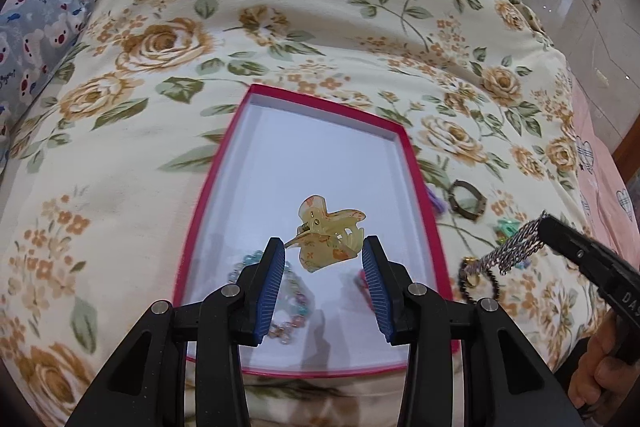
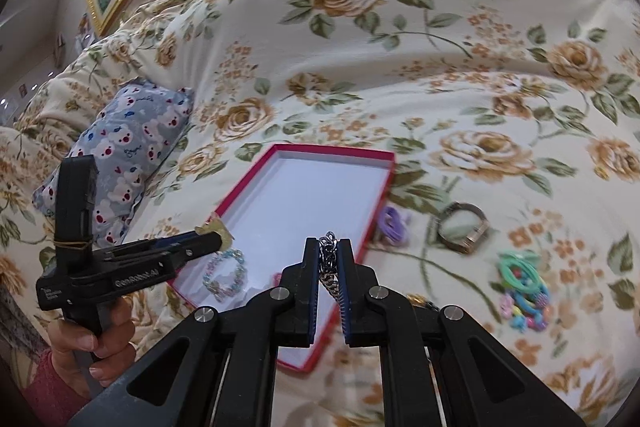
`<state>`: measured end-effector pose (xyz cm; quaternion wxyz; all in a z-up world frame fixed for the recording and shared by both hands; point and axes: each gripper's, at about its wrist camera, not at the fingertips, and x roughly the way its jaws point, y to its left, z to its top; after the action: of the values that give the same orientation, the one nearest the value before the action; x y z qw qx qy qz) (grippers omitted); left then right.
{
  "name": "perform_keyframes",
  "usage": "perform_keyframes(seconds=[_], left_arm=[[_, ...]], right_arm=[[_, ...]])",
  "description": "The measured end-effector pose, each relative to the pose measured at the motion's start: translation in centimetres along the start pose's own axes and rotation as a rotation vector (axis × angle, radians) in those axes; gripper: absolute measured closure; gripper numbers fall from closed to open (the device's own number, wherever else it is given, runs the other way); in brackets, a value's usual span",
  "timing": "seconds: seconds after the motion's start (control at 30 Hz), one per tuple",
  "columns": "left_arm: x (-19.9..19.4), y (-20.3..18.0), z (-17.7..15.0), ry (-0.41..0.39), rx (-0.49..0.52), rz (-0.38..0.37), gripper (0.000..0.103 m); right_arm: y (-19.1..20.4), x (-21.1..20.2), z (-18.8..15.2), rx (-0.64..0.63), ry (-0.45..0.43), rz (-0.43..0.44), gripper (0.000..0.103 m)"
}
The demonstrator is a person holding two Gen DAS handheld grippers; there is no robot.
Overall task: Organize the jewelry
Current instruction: 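Lower the claw clip into the box with the left tool while the right tool releases the chain there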
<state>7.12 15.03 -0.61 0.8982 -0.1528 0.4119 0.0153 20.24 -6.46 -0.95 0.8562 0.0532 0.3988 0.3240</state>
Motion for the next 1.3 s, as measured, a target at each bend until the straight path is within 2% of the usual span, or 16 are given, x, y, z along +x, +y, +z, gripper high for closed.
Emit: perform_keyframes(seconds=[0.4, 0.73, 1.07, 1.3], left_arm=[[2.9, 0.9, 2.3, 0.029, 0.039, 0.060, 0.064], [7.3, 1.3, 2.9, 0.098, 0.045, 0.099, 0.063], [8.1, 1.0, 2.9, 0.099, 0.067, 0.106, 0.062], [7.8, 1.9, 2.3, 0.100, 0.030, 0.081, 0.062]], right_arm=[[2.6, 5.5, 1.7, -0.021, 0.036, 0.080, 0.095], [1.3, 10.3, -0.3, 0.020, 0.154, 0.085, 0.095], [0.2, 11.7, -1.7, 0.060, 0.196, 0.092, 0.095], [0.1, 11.8, -1.9, 0.077, 0.209, 0.106, 0.093]])
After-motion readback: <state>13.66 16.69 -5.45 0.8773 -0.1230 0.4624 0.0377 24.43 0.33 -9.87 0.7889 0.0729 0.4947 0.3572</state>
